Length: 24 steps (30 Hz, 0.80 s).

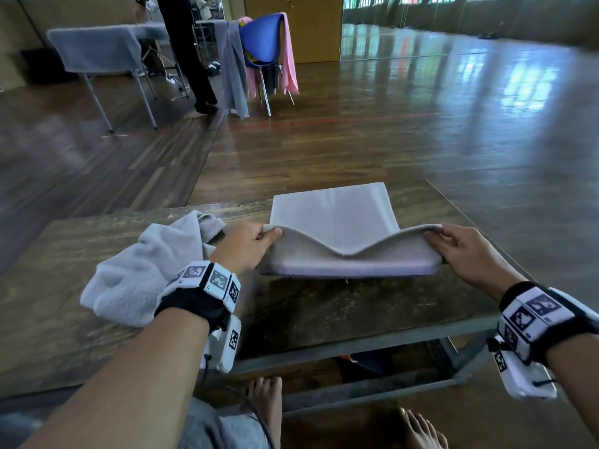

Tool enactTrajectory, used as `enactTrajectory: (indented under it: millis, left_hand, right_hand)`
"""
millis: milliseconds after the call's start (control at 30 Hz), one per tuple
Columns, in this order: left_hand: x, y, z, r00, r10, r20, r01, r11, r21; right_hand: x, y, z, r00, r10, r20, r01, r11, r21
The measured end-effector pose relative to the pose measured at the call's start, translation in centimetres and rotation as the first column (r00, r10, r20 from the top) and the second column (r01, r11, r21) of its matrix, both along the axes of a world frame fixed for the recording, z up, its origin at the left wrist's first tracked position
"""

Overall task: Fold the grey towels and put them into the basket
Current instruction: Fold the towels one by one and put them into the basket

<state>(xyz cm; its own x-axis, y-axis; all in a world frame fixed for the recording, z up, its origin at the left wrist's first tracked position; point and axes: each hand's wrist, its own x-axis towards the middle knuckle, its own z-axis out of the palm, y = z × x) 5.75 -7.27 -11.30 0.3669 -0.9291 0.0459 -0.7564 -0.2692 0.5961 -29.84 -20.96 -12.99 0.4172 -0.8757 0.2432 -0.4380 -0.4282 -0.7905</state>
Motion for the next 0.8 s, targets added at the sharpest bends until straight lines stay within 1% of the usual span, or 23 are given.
enactTrajectory:
  millis: [33,67,133,167,200,233,267,300,333,367,400,433,467,500,600,667,700,733,800]
  left_hand:
    - [0.1,0.1,0.1,0.999,-0.030,-0.012,0.031,0.994,0.104]
    - [0.2,0.3,0.2,0.997,-0.052,-0.058,0.064,0.973,0.223]
    - [0.1,0.9,0.3,0.980,-0.068,-0.185,0.142,0.893,0.427]
    - [0.3,1.1,0.3,0.974,-0.080,-0.210,0.175,0.855,0.488]
    - [0.4,1.2,0.3,0.972,-0.087,-0.219,0.190,0.839,0.510]
    - [0.5,1.2,0.2,0.972,-0.078,-0.223,0.181,0.852,0.492]
    - [0.6,1.1,0.0,0.972,-0.060,-0.225,0.155,0.888,0.433]
    - [0.7,0.9,-0.2,0.974,-0.035,-0.223,0.112,0.932,0.344]
    - [0.7,0.6,-0.4,0.976,-0.007,-0.216,0.060,0.970,0.237]
    - [0.7,0.4,-0.6,0.979,0.015,-0.201,0.012,0.991,0.132]
    - [0.7,0.3,-0.8,0.983,0.025,-0.182,-0.016,0.998,0.053]
    - [0.6,0.3,-1.0,0.986,0.024,-0.162,-0.023,1.000,0.010]
    - [0.6,0.3,-1.2,0.990,0.015,-0.143,-0.016,1.000,-0.003]
    - [0.6,0.4,-1.5,0.994,0.002,-0.109,-0.001,1.000,0.017]
    - [0.8,0.5,-1.6,0.999,-0.045,0.027,0.040,0.982,0.182]
    - [0.7,0.4,-0.7,0.997,-0.081,0.015,0.072,0.948,0.309]
    - [0.5,0.4,0.0,0.994,-0.107,-0.001,0.099,0.918,0.384]
    - [0.3,0.5,0.8,0.990,-0.141,-0.013,0.131,0.879,0.459]
    - [0.1,0.7,1.9,0.979,-0.187,-0.078,0.198,0.809,0.554]
  right_hand:
    - [0.1,-0.2,0.0,0.999,0.011,-0.032,-0.011,1.000,0.002]
    - [0.1,-0.2,0.0,0.998,0.023,-0.062,-0.021,0.999,0.031]
    - [0.0,0.1,0.3,0.986,0.116,-0.116,-0.097,0.983,0.156]
    - [-0.1,0.3,0.3,0.977,0.175,-0.118,-0.145,0.963,0.229]
    - [-0.1,0.4,0.3,0.971,0.202,-0.125,-0.163,0.949,0.270]
    - [-0.1,0.5,0.2,0.973,0.195,-0.127,-0.154,0.949,0.276]
    - [0.0,0.5,0.1,0.979,0.156,-0.129,-0.120,0.961,0.250]
    - [0.1,0.4,0.0,0.987,0.106,-0.123,-0.079,0.975,0.208]
    - [0.3,0.2,-0.1,0.993,0.055,-0.108,-0.036,0.985,0.171]
    - [0.6,0.2,-0.1,0.996,0.020,-0.085,-0.007,0.989,0.144]
    - [0.8,0.1,-0.2,0.997,-0.001,-0.072,0.010,0.992,0.125]
    - [1.0,0.1,-0.4,0.997,-0.004,-0.080,0.012,0.995,0.102]
    - [1.1,0.0,-0.7,0.993,0.013,-0.114,-0.004,0.997,0.079]
    - [1.2,0.1,-0.9,0.983,0.050,-0.177,-0.040,0.998,0.057]
    - [1.4,0.1,-1.3,0.905,0.150,-0.397,-0.138,0.989,0.059]
    - [1.5,-0.2,-0.3,0.850,0.195,-0.489,-0.168,0.981,0.098]
    - [1.4,-0.3,0.5,0.816,0.238,-0.527,-0.196,0.971,0.135]
    - [1.1,-0.5,1.2,0.793,0.291,-0.535,-0.216,0.956,0.199]
    - [0.3,-0.6,2.0,0.793,0.379,-0.477,-0.235,0.913,0.333]
